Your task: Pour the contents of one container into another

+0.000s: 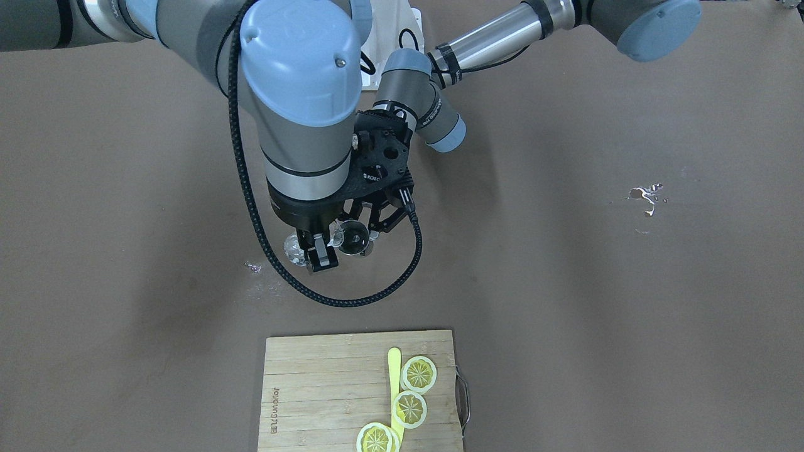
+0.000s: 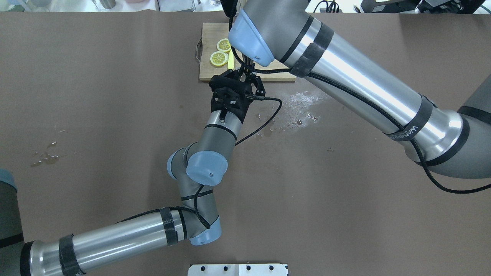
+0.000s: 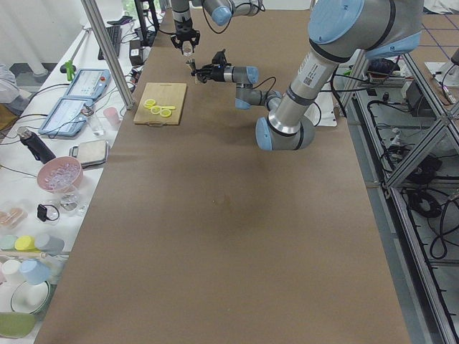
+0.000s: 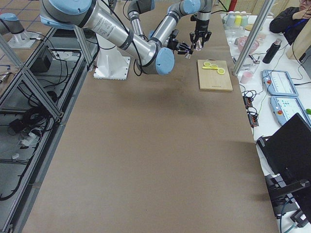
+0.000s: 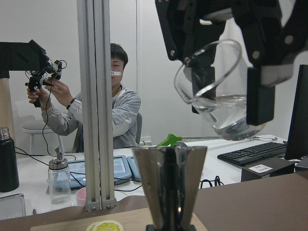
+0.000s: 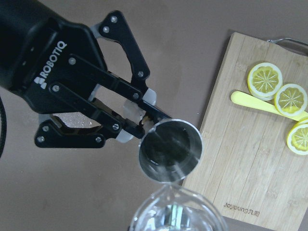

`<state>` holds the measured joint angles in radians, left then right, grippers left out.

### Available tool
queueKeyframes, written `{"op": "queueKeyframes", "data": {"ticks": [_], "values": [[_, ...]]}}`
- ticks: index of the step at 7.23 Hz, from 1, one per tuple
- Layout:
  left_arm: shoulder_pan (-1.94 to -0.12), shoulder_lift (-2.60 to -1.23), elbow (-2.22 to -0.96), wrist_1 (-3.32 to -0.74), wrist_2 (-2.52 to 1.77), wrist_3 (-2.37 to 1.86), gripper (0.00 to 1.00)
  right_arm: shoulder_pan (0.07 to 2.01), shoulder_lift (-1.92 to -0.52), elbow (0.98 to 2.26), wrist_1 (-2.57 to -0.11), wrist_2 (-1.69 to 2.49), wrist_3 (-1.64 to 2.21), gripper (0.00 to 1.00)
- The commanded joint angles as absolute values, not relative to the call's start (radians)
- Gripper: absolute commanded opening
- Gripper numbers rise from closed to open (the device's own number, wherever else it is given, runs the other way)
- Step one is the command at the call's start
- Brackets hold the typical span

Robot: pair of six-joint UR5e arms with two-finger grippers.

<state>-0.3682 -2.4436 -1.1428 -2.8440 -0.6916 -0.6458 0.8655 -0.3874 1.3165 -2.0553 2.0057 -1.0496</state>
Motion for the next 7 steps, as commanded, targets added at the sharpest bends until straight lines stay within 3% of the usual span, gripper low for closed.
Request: {"op": "queueKeyframes", "data": {"ticks": [1, 7], "values": [[-0.368, -2.444, -1.143, -2.844, -0.693, -0.646, 0.00, 0.848, -0.358, 1.290, -2.118, 1.941, -1.092, 0.00], [-0.368, -2.444, -1.143, -2.844, -0.695, -0.635, 0.00, 0.835, -0.290, 1.191, -2.155, 1.872, -1.149, 0.00]]}}
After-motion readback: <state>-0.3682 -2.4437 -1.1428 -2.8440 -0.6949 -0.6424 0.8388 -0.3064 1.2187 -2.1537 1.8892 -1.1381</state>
